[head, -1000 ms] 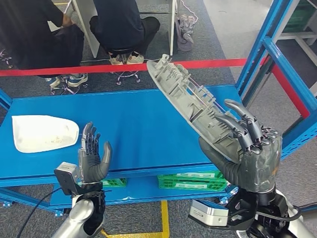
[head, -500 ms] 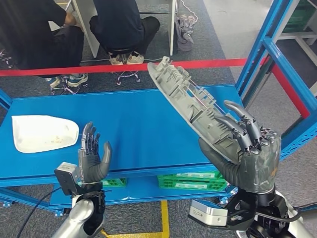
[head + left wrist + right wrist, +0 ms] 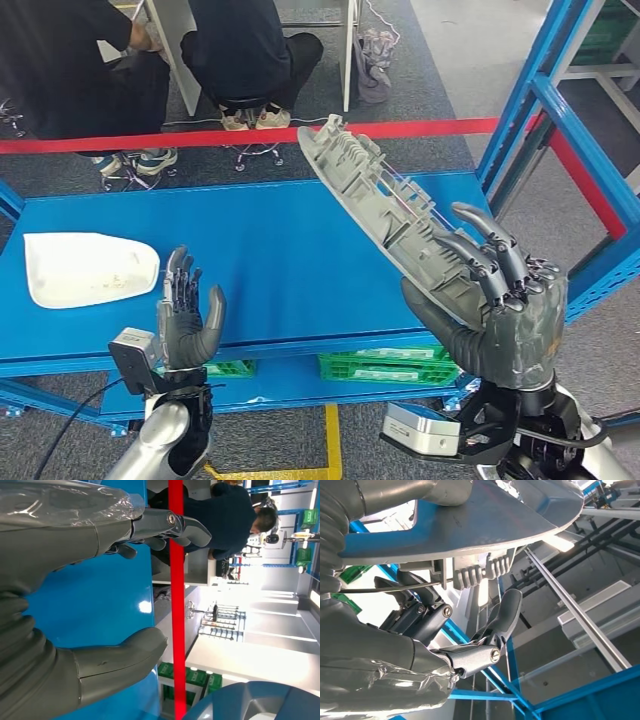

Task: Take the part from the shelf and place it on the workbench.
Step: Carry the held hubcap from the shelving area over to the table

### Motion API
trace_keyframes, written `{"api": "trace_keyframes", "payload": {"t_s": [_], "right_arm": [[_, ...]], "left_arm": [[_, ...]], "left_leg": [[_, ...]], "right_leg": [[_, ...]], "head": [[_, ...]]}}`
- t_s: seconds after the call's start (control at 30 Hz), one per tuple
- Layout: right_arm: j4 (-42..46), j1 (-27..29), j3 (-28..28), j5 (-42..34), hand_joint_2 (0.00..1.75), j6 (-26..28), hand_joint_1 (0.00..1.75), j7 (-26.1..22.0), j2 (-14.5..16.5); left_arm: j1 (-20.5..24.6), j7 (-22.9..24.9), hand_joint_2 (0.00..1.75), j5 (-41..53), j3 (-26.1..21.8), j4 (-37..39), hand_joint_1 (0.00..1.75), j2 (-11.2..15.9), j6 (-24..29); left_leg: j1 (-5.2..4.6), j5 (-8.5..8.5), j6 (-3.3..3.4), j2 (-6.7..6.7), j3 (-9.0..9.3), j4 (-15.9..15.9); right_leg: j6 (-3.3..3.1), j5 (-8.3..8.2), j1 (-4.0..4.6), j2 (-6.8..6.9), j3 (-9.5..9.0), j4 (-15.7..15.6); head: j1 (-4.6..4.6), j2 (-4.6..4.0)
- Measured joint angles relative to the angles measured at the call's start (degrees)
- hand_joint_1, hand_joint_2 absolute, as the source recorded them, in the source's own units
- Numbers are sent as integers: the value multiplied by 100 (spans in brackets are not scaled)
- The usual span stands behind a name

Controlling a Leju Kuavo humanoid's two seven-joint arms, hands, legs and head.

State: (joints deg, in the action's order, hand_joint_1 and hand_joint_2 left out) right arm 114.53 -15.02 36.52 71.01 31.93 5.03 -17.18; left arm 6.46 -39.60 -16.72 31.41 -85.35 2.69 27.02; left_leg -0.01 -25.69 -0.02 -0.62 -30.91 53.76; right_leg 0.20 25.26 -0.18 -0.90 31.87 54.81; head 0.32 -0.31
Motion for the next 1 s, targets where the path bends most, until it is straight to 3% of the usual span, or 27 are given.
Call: {"api": "trace_keyframes", "payload": {"t_s": [0.73, 1.0], "right_arm": [[0, -1, 2, -7, 175, -3, 175, 9, 0], [0, -1, 2, -8, 175, -7, 175, 9, 0]], "left_arm": [[-8, 34, 175, 2, 8, 0, 0, 4, -10], [-6, 42, 175, 9, 9, -5, 0, 11, -11]], "left_leg": [[-15, -2, 2, -1, -1, 9], [-58, -21, 58, -7, -13, 37]], "right_leg": [[6, -3, -27, 0, -1, -2], [56, -10, -52, 7, -10, -15]], "head": [[-5, 0], [-19, 0]]}}
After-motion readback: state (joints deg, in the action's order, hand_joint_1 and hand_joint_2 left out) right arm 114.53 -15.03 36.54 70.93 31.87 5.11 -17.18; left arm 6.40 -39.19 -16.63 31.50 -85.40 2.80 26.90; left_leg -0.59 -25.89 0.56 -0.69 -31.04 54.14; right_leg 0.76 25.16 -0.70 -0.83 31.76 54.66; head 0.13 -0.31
